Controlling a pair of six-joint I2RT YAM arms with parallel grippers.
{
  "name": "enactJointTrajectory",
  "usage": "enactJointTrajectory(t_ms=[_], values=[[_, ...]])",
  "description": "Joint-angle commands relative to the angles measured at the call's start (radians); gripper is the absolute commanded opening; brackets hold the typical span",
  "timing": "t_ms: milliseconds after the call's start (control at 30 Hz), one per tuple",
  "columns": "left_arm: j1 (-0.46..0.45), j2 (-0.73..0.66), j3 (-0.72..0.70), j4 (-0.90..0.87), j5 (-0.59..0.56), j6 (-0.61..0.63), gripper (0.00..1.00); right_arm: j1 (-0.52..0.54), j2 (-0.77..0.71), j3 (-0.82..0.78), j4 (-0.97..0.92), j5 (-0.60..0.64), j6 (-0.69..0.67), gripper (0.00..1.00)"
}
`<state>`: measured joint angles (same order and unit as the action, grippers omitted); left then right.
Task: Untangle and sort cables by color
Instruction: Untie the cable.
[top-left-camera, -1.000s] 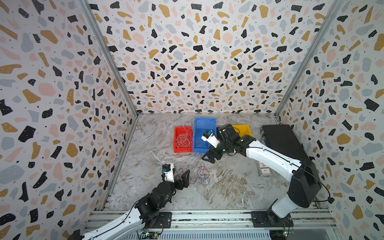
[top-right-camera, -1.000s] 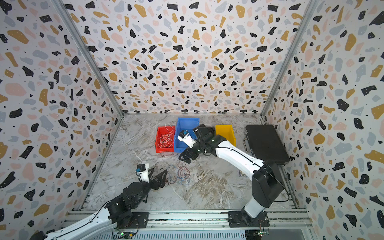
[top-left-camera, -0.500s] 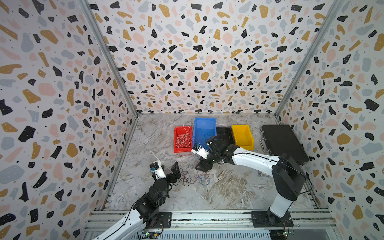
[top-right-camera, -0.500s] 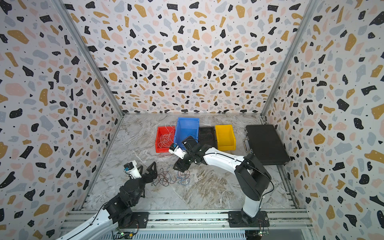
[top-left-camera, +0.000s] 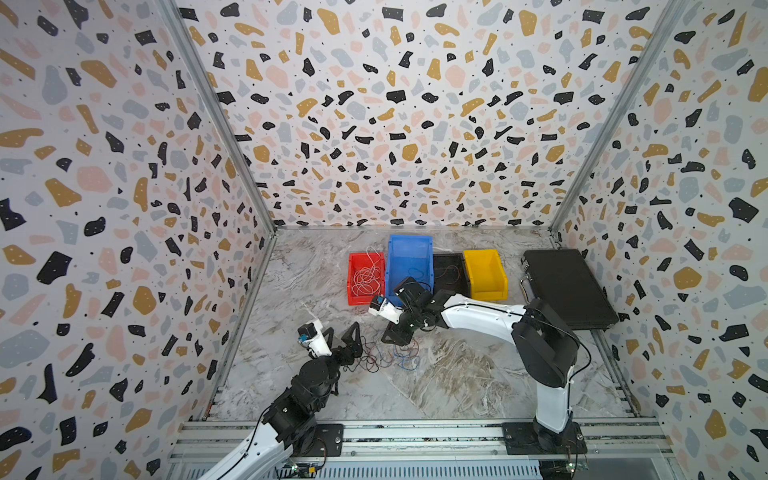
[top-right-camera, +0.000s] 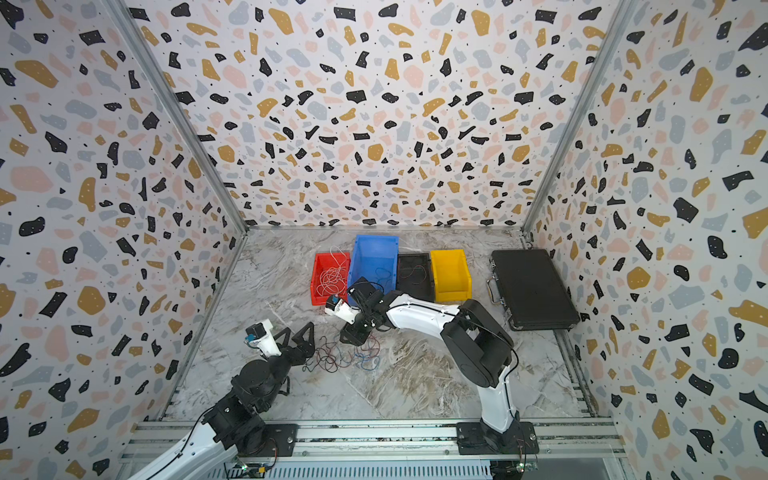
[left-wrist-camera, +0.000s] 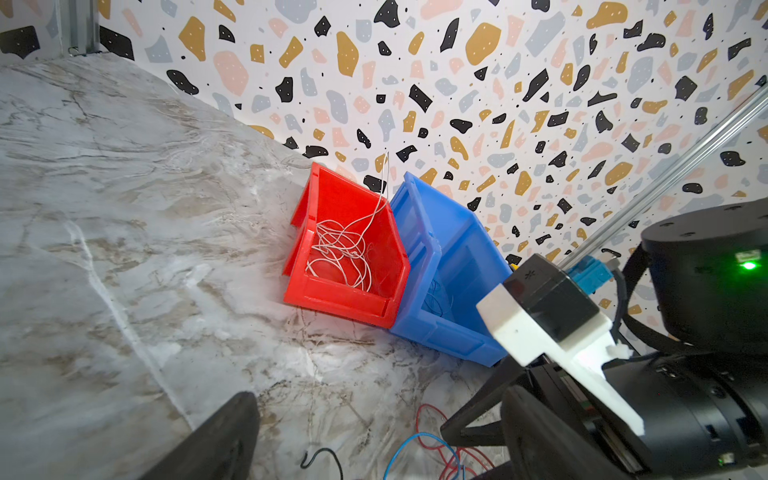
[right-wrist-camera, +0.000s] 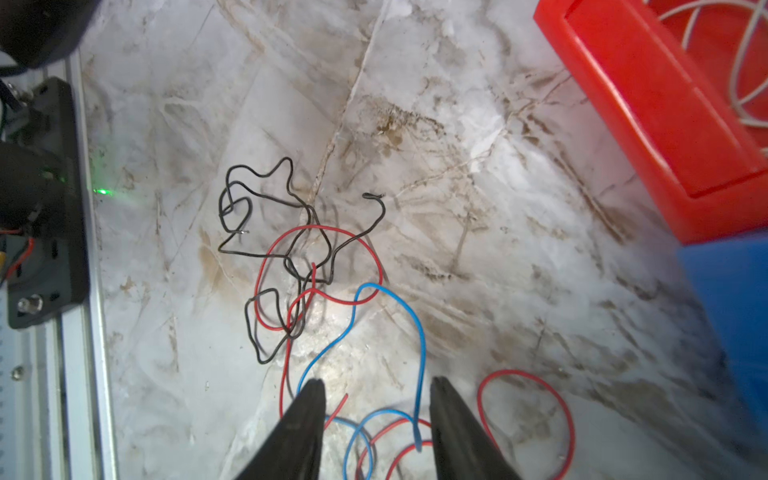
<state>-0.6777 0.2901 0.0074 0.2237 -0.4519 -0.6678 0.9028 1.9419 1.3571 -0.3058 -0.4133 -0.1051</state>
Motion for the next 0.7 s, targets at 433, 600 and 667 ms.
enactJointTrajectory(t_ms=[433, 600, 667], values=[[0.01, 0.03, -0.012, -0.01, 0.062, -0.001, 0.96, 0.003, -0.163, 0.095, -0.173, 0.053, 0.031, 0.12], [0.01, 0.052, -0.016, 0.025, 0.09, -0.009, 0.95, 0.003, -0.298, 0.208, -0.297, 0.106, 0.035, 0.0], [0.01, 0.045, -0.015, 0.021, 0.097, -0.011, 0.95, 0.002, -0.344, 0.22, -0.304, 0.12, 0.036, 0.0]])
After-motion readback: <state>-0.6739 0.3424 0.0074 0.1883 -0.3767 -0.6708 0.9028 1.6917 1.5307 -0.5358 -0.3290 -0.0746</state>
